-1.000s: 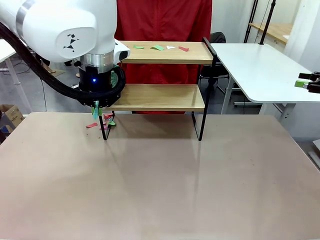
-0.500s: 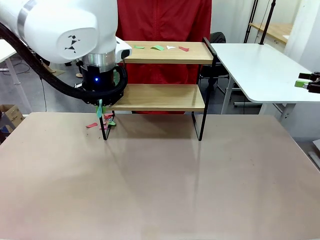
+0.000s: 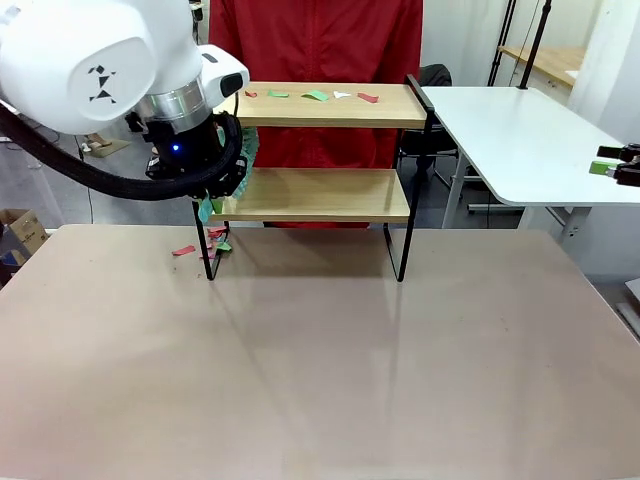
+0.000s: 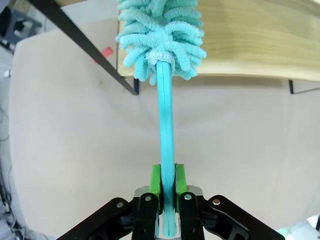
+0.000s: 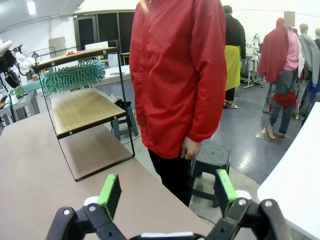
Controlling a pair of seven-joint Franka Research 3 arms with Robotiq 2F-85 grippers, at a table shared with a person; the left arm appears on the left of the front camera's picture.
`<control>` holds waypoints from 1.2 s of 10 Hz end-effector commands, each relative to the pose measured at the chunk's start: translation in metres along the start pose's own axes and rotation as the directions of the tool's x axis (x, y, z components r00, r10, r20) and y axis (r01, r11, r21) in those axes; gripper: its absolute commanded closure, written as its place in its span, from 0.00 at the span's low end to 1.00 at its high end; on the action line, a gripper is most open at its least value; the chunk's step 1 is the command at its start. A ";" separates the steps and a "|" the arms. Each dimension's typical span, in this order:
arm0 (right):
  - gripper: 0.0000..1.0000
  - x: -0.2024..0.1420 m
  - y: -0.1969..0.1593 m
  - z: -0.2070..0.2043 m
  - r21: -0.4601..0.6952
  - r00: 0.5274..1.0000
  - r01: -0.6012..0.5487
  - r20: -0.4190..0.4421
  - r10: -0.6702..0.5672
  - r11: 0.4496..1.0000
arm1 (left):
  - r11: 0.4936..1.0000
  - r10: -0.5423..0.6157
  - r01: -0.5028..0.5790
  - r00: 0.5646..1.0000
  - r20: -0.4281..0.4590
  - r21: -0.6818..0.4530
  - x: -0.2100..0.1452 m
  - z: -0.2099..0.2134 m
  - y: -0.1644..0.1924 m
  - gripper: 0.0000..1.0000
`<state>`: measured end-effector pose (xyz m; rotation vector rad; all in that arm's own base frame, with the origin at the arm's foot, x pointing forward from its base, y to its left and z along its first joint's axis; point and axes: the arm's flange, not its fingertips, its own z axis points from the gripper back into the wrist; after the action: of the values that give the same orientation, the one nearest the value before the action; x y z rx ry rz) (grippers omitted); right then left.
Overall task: Clean the shelf.
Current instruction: Clean the specific section of the Shelf indicated by the human with the Duster.
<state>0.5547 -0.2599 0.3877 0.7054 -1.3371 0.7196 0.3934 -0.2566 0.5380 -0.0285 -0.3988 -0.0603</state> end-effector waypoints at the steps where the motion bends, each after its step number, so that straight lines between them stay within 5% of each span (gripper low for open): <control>1: 0.00 0.002 0.002 -0.001 0.001 1.000 -0.003 0.000 0.003 1.000 | 0.993 -0.107 0.107 0.994 0.009 -0.040 -0.009 0.007 0.013 0.87; 3: 0.00 0.002 0.002 -0.001 0.001 1.000 -0.003 0.000 0.003 1.000 | 0.954 -0.264 0.259 0.964 -0.011 -0.151 -0.003 0.008 0.035 0.87; 7: 0.00 0.002 0.002 -0.001 0.001 1.000 -0.003 0.000 0.003 1.000 | 0.791 -0.514 0.491 0.857 0.039 -0.366 0.001 0.007 0.088 0.87; 9: 0.00 0.002 0.002 -0.001 0.001 1.000 -0.003 0.000 0.003 1.000 | 0.695 -0.614 0.577 0.787 0.064 -0.429 0.004 0.002 0.109 0.87; 11: 0.00 0.002 0.002 -0.001 0.001 1.000 -0.003 0.000 0.003 1.000 | 0.542 -0.709 0.660 0.691 0.138 -0.521 0.000 -0.003 0.131 0.87; 12: 0.00 0.002 0.002 -0.001 0.001 1.000 -0.003 0.000 0.003 1.000 | 0.520 -0.717 0.661 0.682 0.145 -0.541 0.001 -0.003 0.146 0.87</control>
<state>0.5547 -0.2599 0.3877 0.7055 -1.3372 0.7196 0.4038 -0.1260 0.5310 -0.4007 -0.2664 -0.9552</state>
